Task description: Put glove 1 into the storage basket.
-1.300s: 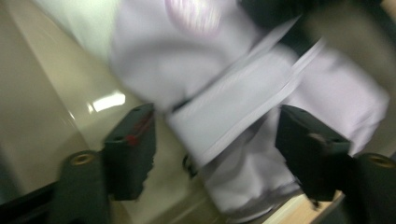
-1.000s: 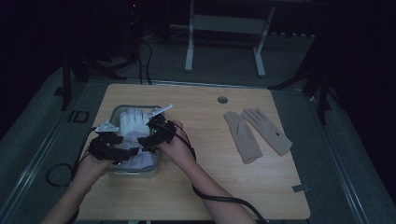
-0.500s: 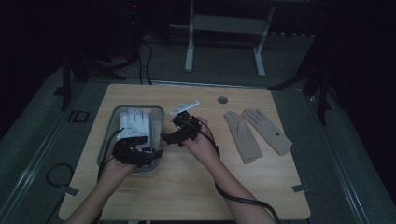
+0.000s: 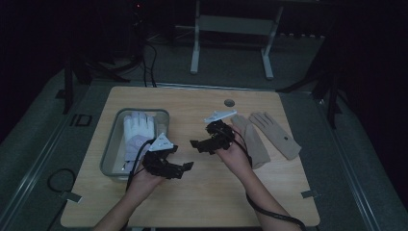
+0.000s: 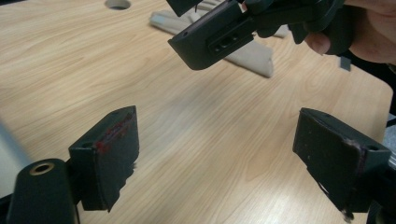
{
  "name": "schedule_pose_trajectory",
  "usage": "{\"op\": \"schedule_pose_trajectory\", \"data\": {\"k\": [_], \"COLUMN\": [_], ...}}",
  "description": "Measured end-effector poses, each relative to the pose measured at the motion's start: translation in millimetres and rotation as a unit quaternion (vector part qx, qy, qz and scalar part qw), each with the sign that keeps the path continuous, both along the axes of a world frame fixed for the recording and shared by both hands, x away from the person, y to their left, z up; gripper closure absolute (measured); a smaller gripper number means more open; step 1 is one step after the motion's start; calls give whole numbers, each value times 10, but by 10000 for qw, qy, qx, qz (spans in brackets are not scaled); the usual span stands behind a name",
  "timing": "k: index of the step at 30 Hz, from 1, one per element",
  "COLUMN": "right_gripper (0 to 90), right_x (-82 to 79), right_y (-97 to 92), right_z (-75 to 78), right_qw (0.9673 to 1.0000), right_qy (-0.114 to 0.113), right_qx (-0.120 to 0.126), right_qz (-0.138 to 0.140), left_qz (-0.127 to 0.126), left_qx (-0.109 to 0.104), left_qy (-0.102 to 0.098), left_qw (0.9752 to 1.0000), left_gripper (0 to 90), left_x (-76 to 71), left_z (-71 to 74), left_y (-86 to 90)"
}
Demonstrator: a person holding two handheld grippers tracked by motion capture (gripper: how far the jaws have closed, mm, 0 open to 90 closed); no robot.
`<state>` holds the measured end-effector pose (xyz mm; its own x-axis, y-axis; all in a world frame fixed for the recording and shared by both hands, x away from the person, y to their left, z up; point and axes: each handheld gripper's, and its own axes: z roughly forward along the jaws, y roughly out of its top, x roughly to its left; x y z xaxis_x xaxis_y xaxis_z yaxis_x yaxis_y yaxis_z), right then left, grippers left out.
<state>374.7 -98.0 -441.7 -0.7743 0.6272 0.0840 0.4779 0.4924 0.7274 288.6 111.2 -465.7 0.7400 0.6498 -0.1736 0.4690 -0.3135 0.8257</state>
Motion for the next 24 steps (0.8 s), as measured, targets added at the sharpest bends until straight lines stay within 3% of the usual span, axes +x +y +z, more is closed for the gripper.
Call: {"op": "schedule_pose_trajectory", "data": {"k": [3, 5, 10, 15, 19, 24], "right_gripper": [155, 154, 149, 142, 141, 141], "right_x": [-32, -51, -91, -137, -161, -174], "right_y": [-117, -195, -364, -514, -621, -744], "right_z": [-22, -42, -96, -186, -276, -395], "right_qw": [10000, 10000, 9999, 9999, 9999, 9998], "right_qy": [-36, -68, -66, -96, -98, -84], "right_qx": [-18, -38, 46, 23, 8, -35], "right_qz": [-19, -40, -62, -68, -99, -151], "left_qz": [10, -24, -19, -245, -418, -384], "left_qx": [-49, -11, -126, -255, -263, -217], "left_qy": [-47, -49, -107, -5, 42, -24], "left_qw": [10000, 10000, 9999, 9994, 9988, 9990], "left_gripper": [111, 13, 13, 13, 13, 13], "left_x": [-23, -29, -44, -47, -59, -91], "left_z": [-27, -45, -102, -225, -327, -460], "left_y": [-86, -132, -211, -314, -402, -467]}}
